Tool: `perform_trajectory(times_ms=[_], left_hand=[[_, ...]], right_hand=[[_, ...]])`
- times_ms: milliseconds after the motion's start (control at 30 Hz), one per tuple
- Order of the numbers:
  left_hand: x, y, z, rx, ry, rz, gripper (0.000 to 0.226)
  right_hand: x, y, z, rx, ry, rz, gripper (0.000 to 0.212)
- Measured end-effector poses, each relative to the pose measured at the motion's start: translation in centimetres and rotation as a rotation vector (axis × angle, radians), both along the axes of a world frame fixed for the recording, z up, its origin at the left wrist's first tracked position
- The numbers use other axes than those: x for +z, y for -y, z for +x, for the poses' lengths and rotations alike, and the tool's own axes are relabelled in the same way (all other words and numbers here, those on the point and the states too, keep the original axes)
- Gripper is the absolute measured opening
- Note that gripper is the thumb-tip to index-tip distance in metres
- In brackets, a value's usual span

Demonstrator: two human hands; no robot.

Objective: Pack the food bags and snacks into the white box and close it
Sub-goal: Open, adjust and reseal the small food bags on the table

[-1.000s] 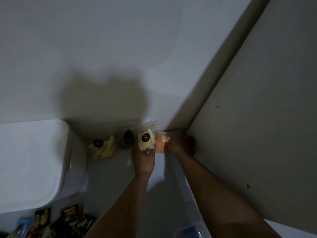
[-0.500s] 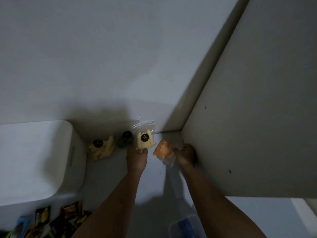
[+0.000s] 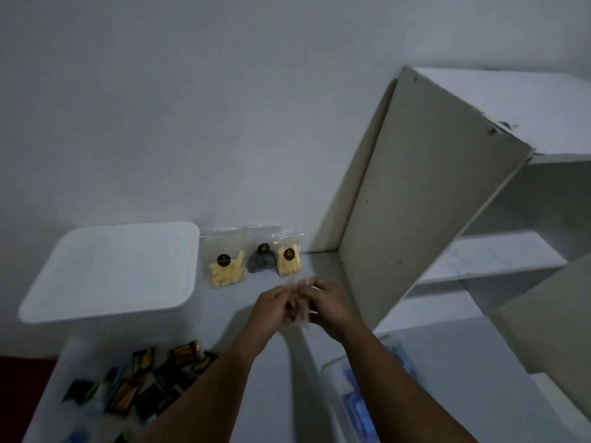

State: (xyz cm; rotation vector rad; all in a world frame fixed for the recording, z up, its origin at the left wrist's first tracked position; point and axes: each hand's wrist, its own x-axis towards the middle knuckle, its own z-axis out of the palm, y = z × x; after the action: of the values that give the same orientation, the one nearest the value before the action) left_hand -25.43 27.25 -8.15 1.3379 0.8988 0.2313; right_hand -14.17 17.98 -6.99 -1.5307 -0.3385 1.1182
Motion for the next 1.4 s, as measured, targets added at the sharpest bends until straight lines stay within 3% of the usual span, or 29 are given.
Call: perform_trajectory(times_ms=[167,467,633,767,900,1033,1133,1200,1300,1400], left_hand=[[2.6,1.8,-8.5,0.075,0.071,0.035,0.031],[6.5,4.2,-20.5,0.174,0.193,0.152,0.026],[7.3,4.8,-24.2,0.168,0.246,0.105,0.032],[6.6,4.5,-26.0,0.11,0.208,0.134,0.027],[5.9,4.7,-26.7,0.045,0.158,0.179,0.025],[5.2,4.8,-26.7,0.045,0.107,0.207,0.028],[4.8,5.0,-26.2,0.036,-0.04,0.424,0.028],[4.6,5.0,-26.1,0.084,-0.125,0.53,0.029],[4.2,4.8,-26.0,0.12,-0.218,0.605,0.03],[4.2,5.3,-25.7,0.11,-0.254,0.64,0.032]], right_hand=[[3.0,1.4,-9.2,-0.004,-0.191,0.155,0.036],[5.1,3.7,-20.4,0.115,-0.065,0.275,0.021],[4.9,3.9,-23.5,0.135,0.004,0.274,0.03],[4.8,4.3,-24.8,0.138,0.052,0.225,0.017],[4.3,4.8,-25.0,0.163,0.086,0.194,0.024],[4.0,5.1,-24.8,0.169,0.132,0.145,0.012],[3.5,5.1,-24.4,0.114,0.26,0.068,0.009],[3.2,5.1,-23.8,0.069,0.5,-0.037,0.01],[3.1,5.5,-23.0,0.063,0.882,-0.219,0.01],[3.5,5.4,-22.7,0.082,1.015,-0.228,0.007]])
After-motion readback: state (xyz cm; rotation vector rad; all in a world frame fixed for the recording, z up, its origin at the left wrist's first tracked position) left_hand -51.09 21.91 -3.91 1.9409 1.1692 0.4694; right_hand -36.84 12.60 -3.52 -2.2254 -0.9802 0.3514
